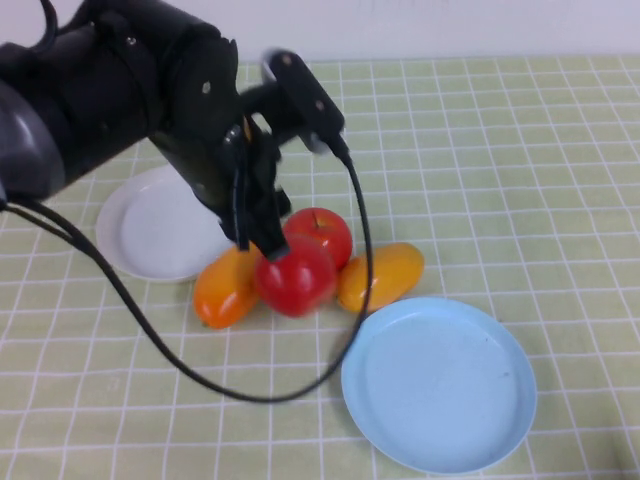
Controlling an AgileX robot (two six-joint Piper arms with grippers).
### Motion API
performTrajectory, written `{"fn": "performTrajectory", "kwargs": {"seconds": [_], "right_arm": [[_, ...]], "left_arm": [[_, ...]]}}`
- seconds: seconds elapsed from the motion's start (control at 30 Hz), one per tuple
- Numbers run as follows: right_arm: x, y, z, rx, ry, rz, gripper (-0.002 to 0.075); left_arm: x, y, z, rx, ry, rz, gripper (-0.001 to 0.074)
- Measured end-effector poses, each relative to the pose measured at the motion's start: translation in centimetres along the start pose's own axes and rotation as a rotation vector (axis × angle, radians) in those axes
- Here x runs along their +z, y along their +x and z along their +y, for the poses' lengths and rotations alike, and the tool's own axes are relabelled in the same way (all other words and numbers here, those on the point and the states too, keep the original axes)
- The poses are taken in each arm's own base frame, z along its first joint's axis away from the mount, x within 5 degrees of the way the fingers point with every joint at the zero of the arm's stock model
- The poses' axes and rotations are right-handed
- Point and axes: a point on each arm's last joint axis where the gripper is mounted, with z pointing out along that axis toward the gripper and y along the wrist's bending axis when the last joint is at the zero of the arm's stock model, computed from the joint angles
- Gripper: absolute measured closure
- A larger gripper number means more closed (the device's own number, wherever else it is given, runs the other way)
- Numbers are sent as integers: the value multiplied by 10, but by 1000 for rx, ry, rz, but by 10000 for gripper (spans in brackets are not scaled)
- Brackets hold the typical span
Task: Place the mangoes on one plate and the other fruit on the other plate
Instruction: Put one type of fruit in the left plate
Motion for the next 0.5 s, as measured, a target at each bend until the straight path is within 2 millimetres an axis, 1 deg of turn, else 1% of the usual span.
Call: {"fn": "performTrajectory", "kwargs": {"seconds": [0.03, 0.1, 0.17, 0.27, 0.33, 0.4, 0.5], "right_arm": [[0, 0, 0, 0, 0, 0, 743], [0, 0, 0, 0, 0, 0, 743], [0, 0, 0, 0, 0, 0, 743], [0, 0, 0, 0, 0, 0, 743], [0, 0, 0, 0, 0, 0, 743], [0, 0, 0, 0, 0, 0, 743], [0, 0, 0, 0, 0, 0, 743]], "left_arm": [[-1, 0, 5, -9, -47, -1, 453], [0, 3, 18, -72, -123, -8, 477], [6, 8, 33, -139, -176, -8, 489], [17, 17, 48, -197, -204, 20, 496], [23, 21, 52, -212, -207, 40, 497], [24, 22, 53, -214, -205, 45, 497], [22, 21, 51, -233, -182, 35, 488]]}}
